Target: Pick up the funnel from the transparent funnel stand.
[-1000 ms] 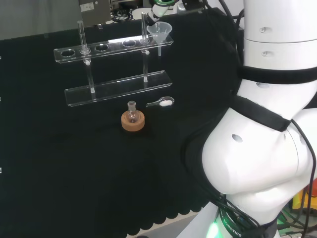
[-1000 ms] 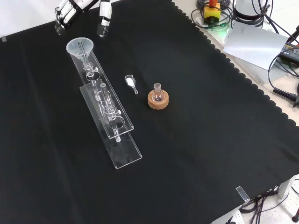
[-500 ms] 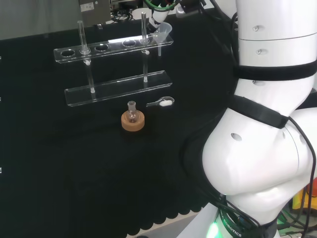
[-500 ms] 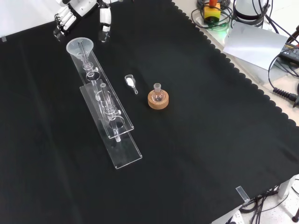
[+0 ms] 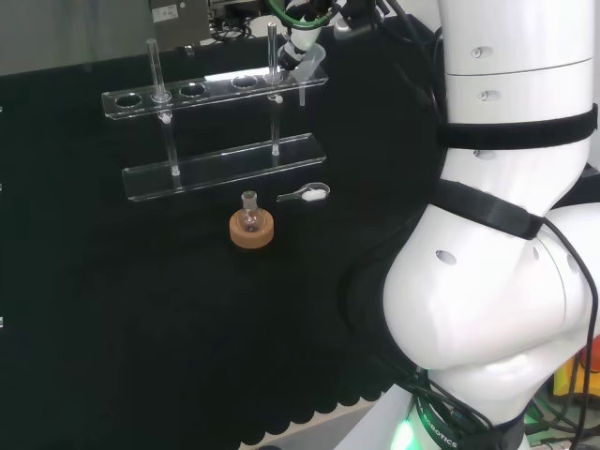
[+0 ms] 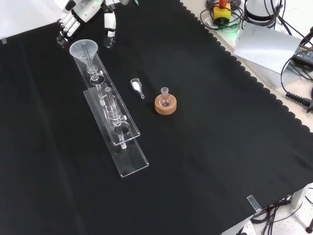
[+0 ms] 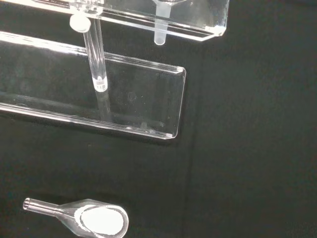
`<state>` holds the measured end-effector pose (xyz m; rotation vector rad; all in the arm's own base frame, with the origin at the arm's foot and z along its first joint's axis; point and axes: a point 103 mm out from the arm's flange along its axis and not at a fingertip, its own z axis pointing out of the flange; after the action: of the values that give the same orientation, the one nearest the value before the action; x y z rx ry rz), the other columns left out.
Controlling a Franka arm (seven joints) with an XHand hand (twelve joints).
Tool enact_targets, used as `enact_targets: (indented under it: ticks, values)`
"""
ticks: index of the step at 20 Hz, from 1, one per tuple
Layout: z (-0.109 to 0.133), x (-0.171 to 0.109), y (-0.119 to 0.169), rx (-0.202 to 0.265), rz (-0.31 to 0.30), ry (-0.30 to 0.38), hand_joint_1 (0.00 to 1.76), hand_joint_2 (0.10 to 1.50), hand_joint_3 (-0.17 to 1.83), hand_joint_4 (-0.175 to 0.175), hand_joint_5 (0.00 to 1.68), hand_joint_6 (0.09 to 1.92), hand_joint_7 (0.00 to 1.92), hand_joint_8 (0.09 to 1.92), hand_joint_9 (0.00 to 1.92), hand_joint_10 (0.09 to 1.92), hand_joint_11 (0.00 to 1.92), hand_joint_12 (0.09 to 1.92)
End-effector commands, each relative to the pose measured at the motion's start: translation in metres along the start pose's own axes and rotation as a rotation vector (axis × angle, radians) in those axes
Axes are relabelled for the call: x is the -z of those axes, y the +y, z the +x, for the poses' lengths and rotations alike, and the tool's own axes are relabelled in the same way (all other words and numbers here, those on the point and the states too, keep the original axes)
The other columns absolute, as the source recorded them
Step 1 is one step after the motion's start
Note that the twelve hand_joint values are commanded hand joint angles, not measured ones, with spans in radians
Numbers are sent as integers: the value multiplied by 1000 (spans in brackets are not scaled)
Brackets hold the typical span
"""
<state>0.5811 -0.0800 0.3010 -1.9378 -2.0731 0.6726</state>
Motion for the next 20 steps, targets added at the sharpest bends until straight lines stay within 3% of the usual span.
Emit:
enact_targets:
  ticks: [1,20]
  values:
    - [0,-6,9,7,17,-9,536,790,202,7,0,87,0,115,0,707,0,1443]
    - [-4,-12,23,16,67,-40,563,785,200,6,0,87,0,119,0,768,0,1434]
